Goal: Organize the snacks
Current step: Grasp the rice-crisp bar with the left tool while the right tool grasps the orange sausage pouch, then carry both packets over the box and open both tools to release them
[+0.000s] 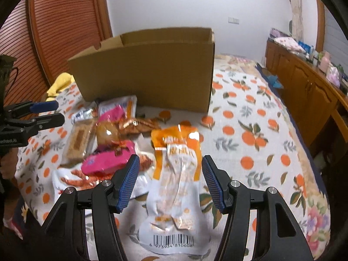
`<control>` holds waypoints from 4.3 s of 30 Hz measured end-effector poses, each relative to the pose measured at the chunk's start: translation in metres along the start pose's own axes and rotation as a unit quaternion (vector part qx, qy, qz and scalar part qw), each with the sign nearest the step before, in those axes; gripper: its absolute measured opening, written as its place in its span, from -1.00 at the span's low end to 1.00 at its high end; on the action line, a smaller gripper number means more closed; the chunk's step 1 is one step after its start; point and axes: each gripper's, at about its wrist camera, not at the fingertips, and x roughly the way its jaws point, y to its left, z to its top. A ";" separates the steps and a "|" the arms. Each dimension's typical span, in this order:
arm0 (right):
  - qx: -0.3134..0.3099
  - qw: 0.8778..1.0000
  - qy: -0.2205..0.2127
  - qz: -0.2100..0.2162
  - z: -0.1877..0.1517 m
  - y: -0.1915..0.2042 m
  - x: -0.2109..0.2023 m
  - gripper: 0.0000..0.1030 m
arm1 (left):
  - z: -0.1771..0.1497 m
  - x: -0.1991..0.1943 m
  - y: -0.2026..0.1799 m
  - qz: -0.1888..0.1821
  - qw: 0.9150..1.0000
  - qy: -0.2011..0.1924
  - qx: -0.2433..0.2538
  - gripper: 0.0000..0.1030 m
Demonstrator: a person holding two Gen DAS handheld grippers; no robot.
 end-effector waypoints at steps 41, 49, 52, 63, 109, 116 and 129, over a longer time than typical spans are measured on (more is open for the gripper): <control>-0.015 0.999 0.017 -0.027 -0.018 0.005 0.027 0.30 | -0.012 0.046 -0.015 -0.008 0.998 0.055 -0.035 0.23; -0.014 0.999 0.017 -0.027 -0.018 0.005 0.028 0.31 | -0.021 0.034 -0.003 0.000 0.998 0.052 -0.026 0.06; -0.014 0.999 0.017 -0.027 -0.018 0.005 0.028 0.31 | -0.020 0.037 -0.002 0.004 0.998 0.055 -0.025 0.13; -0.014 0.999 0.017 -0.027 -0.018 0.004 0.028 0.31 | -0.023 0.029 0.000 0.020 0.999 0.040 -0.011 -0.20; -0.068 0.996 -0.058 -0.018 0.037 0.009 -0.044 -0.22 | 0.042 -0.043 0.002 -0.017 0.997 -0.080 0.009 -0.19; -0.098 0.992 -0.083 -0.007 0.073 0.017 -0.049 -0.21 | 0.074 -0.044 0.018 -0.002 0.995 -0.097 0.013 -0.19; -0.142 0.984 -0.108 0.014 0.133 0.029 -0.026 -0.20 | 0.113 -0.017 0.044 0.019 0.996 -0.089 0.011 -0.19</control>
